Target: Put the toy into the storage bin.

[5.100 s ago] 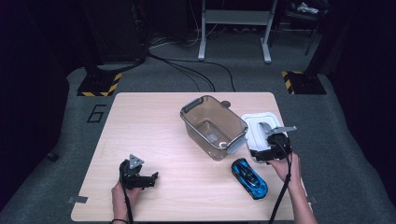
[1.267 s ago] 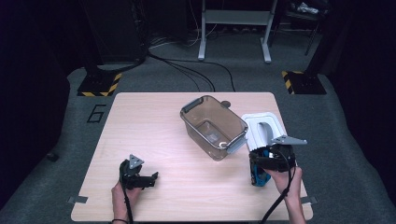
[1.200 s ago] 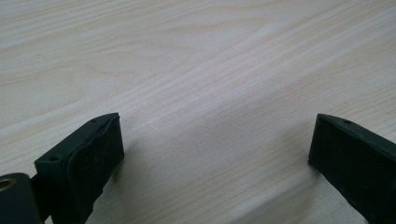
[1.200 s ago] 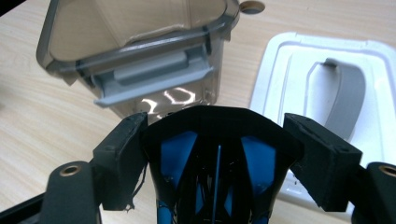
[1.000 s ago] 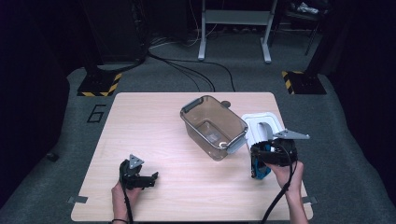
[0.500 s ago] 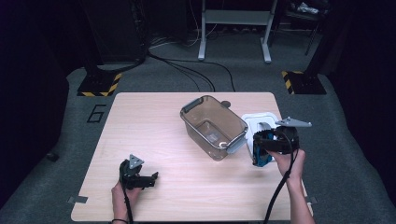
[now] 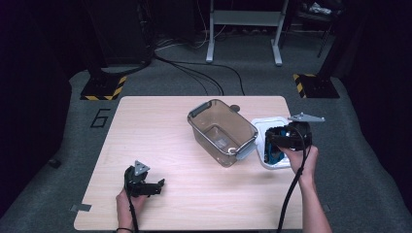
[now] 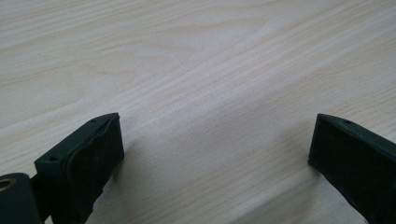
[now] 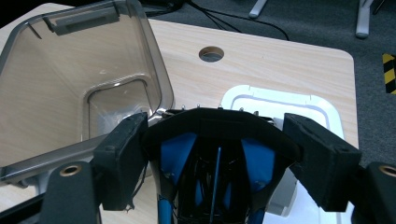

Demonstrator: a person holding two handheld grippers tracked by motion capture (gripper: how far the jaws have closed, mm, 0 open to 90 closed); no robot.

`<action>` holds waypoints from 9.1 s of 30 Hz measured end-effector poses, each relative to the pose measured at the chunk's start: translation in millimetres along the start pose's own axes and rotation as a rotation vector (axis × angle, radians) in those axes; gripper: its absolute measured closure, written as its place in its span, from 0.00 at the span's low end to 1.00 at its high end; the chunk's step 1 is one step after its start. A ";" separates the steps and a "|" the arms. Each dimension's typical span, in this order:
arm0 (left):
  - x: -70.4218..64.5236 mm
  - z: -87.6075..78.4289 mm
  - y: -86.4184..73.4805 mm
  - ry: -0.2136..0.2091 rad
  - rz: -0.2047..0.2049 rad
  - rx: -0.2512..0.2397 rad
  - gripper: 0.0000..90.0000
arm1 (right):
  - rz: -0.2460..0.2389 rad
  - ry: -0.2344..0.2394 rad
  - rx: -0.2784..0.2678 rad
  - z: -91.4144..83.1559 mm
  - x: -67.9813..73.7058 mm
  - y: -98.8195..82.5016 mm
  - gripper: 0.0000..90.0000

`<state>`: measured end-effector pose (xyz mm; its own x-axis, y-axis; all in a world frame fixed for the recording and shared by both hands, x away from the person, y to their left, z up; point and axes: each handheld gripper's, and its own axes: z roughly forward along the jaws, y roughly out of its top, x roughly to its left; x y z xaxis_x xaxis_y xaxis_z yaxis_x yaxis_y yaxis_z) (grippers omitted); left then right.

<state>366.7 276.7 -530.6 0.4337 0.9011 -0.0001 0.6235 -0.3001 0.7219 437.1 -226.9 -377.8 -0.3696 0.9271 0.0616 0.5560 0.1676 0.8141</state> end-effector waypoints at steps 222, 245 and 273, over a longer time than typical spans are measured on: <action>0.2 -0.1 0.0 -0.001 0.003 0.001 0.03 | -0.191 0.219 0.049 88.2 85.0 19.4 0.27; 0.0 -0.2 -0.1 0.000 0.003 0.001 0.03 | -0.243 0.278 0.119 77.0 79.3 17.5 0.26; -0.2 0.2 -0.4 0.001 0.002 -0.005 0.04 | -0.303 0.212 0.155 63.6 86.8 11.3 0.26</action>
<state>366.4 276.6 -531.0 0.4341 0.9009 0.0020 0.6193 -0.3001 0.7256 458.6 -123.2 -399.9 -0.6708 0.7407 -0.0370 0.4979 0.4868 0.7177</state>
